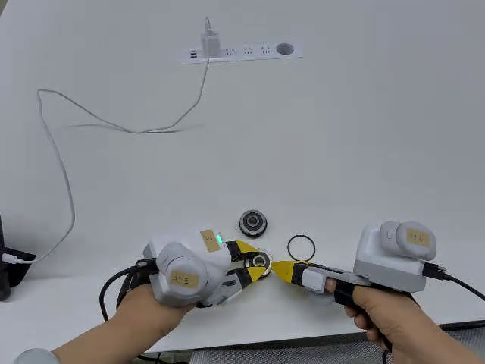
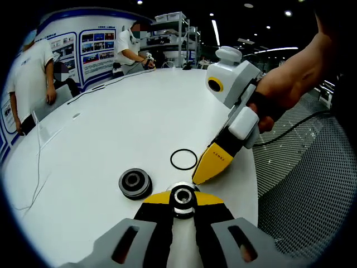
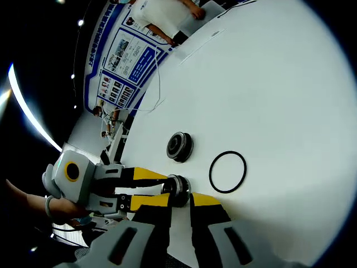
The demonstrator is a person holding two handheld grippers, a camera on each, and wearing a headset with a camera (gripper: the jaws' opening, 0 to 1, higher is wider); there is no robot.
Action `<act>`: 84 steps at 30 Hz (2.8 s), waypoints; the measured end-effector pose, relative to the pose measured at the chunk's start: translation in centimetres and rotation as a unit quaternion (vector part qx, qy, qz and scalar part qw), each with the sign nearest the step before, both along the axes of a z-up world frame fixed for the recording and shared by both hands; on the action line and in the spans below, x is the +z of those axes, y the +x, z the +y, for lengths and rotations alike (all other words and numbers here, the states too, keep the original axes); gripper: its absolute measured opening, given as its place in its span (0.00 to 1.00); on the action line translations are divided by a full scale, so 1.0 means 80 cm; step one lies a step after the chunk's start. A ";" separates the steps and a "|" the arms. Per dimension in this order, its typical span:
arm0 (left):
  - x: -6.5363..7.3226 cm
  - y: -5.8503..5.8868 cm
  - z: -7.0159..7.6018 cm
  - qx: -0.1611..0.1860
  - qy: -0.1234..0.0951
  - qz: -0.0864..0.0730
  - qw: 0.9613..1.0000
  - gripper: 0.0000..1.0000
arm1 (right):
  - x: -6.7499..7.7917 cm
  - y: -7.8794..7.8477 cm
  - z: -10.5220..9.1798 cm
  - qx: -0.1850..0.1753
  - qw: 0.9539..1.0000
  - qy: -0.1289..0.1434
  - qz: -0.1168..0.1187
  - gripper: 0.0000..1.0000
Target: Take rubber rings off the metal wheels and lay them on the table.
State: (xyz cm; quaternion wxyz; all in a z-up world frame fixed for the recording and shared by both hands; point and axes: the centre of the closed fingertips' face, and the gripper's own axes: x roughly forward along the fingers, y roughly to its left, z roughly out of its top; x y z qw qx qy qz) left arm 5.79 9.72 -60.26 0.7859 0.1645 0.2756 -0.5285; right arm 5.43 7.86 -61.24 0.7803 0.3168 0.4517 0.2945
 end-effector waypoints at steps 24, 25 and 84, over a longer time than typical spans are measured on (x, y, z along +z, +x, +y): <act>-0.001 0.000 0.001 0.005 -0.004 -0.001 1.000 0.14 | -0.007 0.001 0.010 -0.010 0.998 0.045 0.042 0.16; -0.001 0.000 0.000 0.006 -0.004 -0.001 1.000 0.14 | -0.006 0.001 0.010 -0.009 0.998 0.044 0.042 0.16; -0.003 0.000 0.001 0.004 -0.004 0.000 1.000 0.13 | 0.004 0.002 0.007 0.010 0.999 0.023 0.021 0.01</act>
